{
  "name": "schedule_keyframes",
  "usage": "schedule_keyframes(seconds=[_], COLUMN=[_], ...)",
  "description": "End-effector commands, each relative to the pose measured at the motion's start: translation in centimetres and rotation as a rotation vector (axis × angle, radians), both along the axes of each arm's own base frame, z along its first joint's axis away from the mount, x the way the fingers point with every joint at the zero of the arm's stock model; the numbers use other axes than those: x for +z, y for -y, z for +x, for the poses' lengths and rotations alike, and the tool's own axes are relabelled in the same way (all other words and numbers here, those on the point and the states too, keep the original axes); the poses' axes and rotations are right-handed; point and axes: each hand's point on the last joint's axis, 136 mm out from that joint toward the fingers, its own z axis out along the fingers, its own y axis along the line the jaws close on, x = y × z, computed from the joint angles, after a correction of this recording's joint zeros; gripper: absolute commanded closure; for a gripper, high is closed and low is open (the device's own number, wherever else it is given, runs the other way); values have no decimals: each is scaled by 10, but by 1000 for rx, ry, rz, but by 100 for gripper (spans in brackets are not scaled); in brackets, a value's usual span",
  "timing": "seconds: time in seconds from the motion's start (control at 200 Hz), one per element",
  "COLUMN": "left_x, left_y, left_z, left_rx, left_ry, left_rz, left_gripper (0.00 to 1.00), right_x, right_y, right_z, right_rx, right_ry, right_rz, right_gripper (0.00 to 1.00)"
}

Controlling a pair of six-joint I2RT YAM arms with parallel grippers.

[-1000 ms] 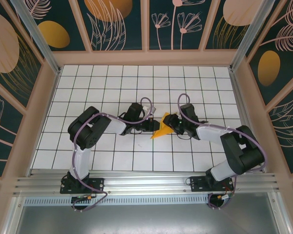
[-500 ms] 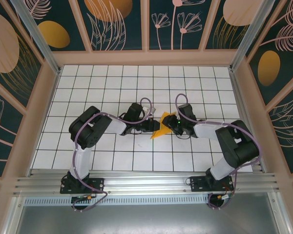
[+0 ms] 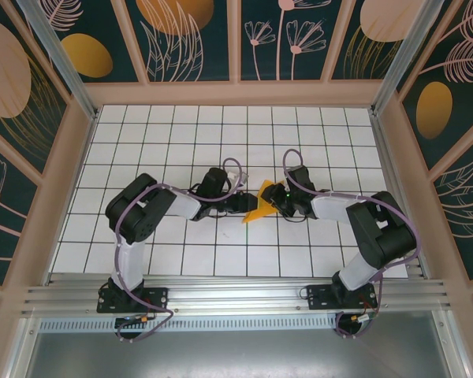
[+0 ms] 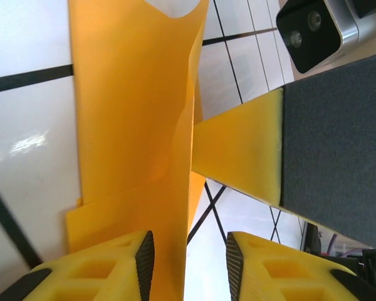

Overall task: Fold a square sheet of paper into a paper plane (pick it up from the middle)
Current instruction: Fourth fold the wing at the center of the table.

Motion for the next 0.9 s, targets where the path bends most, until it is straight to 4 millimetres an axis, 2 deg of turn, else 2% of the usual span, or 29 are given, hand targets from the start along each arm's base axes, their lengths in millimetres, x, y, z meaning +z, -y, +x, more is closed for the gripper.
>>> schedule_keyframes(seconds=[0.0,0.135,0.365,0.896], left_x=[12,18,8,-6], left_y=[-9,-13,-17,-1], left_z=[6,5,-1,-9], left_rx=[35,48,51,-6], left_ry=[72,85,70,54], left_rz=[24,28,61,94], left_gripper=[61,61,62,63], right_x=[-18,-17,-17,-18], right_y=[13,13,13,13], right_z=[-11,-11,-12,-11], right_rx=[-31,-31,-30,-30], right_ry=[-91,-89,-91,-93], right_rz=[-56,-56,-57,-58], right_gripper=[48,48,48,48])
